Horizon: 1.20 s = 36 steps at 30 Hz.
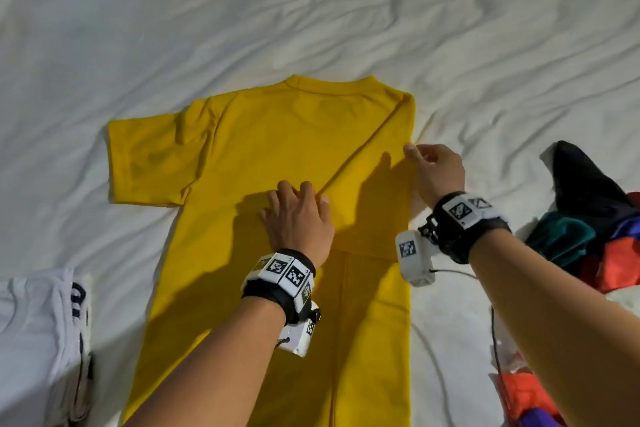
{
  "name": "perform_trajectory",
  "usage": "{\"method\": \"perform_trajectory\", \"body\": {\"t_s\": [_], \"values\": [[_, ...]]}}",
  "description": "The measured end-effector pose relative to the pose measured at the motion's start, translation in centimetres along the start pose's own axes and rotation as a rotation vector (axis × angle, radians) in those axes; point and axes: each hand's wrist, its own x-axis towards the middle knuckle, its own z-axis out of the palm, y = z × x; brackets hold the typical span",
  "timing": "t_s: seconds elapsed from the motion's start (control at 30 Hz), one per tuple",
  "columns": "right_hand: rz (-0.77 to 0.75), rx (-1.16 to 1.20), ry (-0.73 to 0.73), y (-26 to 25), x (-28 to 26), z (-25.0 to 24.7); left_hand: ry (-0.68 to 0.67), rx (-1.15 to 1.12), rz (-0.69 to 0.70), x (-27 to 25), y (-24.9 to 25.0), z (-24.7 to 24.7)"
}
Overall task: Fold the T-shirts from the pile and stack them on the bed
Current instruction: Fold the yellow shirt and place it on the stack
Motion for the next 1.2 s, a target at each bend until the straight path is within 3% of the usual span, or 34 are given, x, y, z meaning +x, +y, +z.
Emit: {"method": "perform_trajectory", "body": {"t_s": [0.3,0.47,0.57,0.63,0.67,0.8,0.87,1.03,1.2], "values": [[-0.005,-0.041,-0.009,-2.9,7.3,1.3,-0.122,-0.038,-0.024,1.4,-0.3,-0.3],[-0.042,-0.168,-0.067,-2.9,8.5,1.3,-0.110,-0.017,-0.030,1.5,-0.3,0.1],[-0.078,-0.307,0.032,-3.2,7.7,1.2,-0.033,-0.057,-0.023,1.3,-0.3,0.3],[-0.203,-0.432,0.117,-2.7,5.1,1.5,0.006,-0.087,0.032,1.0,0.1,0.8],[-0.312,-0.485,0.085,-2.2,3.0,1.9,-0.008,-0.062,0.083,0.9,0.3,1.2],[-0.779,-0.924,-0.383,2.3,-4.4,4.0,-0.085,0.131,0.249,1.7,-1.2,3.7],[-0.887,-1.045,-0.469,4.0,-3.8,4.1,-0.094,0.178,0.284,2.4,-2.5,4.6],[-0.851,-1.149,-0.426,2.7,1.5,3.1,-0.071,0.192,0.308,2.4,-2.5,5.1],[-0.709,-1.164,-0.398,1.0,7.4,2.0,-0.065,0.133,0.330,3.5,-3.2,6.3]]}}
